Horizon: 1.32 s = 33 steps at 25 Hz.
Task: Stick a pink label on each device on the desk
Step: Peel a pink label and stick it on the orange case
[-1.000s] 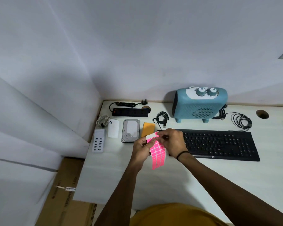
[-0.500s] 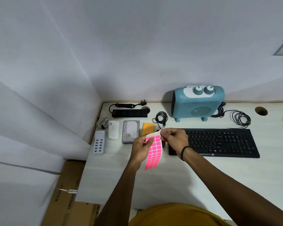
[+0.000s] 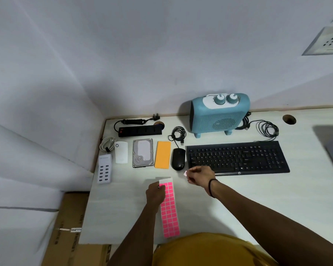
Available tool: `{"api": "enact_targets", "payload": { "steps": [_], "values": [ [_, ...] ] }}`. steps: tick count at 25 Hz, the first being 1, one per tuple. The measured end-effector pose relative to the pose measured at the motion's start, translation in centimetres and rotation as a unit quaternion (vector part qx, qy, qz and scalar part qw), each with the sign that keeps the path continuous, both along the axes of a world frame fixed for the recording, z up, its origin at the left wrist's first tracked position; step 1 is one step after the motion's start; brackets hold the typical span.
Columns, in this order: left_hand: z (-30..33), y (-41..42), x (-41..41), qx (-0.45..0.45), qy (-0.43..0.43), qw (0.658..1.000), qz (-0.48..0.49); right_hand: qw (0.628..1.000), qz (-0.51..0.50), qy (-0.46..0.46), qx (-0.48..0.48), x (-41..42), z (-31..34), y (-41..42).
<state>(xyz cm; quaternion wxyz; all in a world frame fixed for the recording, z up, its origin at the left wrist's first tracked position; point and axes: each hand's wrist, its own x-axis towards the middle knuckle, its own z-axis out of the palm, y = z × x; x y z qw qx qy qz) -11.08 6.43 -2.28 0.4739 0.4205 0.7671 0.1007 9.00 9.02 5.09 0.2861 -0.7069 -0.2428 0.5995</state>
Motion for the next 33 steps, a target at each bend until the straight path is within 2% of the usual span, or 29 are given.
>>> {"api": "enact_targets", "payload": {
  "steps": [5,8,11,15,22,28,33],
  "values": [
    [-0.7,0.2,-0.4,-0.001,0.056,0.996,-0.062,0.999,0.006,0.025,-0.029,-0.1,-1.5,-0.2],
    [0.4,1.6,-0.3,0.014,0.107,0.994,-0.035,0.998,-0.007,0.038,-0.047,-0.7,-2.0,0.4],
    [1.9,4.6,0.5,0.067,0.152,0.986,-0.019,0.997,-0.005,0.047,-0.054,-0.9,-2.2,1.6],
    [3.2,10.4,2.3,0.118,0.174,0.977,-0.045,0.998,-0.013,0.053,-0.040,-0.4,-2.4,3.9],
    [2.1,17.1,4.2,0.037,0.213,0.972,-0.095,0.998,-0.026,0.038,-0.033,0.0,-3.5,8.1],
    [1.4,18.2,5.0,0.033,0.250,0.959,-0.127,1.000,-0.004,-0.013,-0.007,0.3,-4.4,8.4],
    [3.1,18.7,4.8,0.051,0.216,0.973,-0.060,0.999,-0.033,0.004,0.016,1.1,-3.4,8.8]
  ]
}}
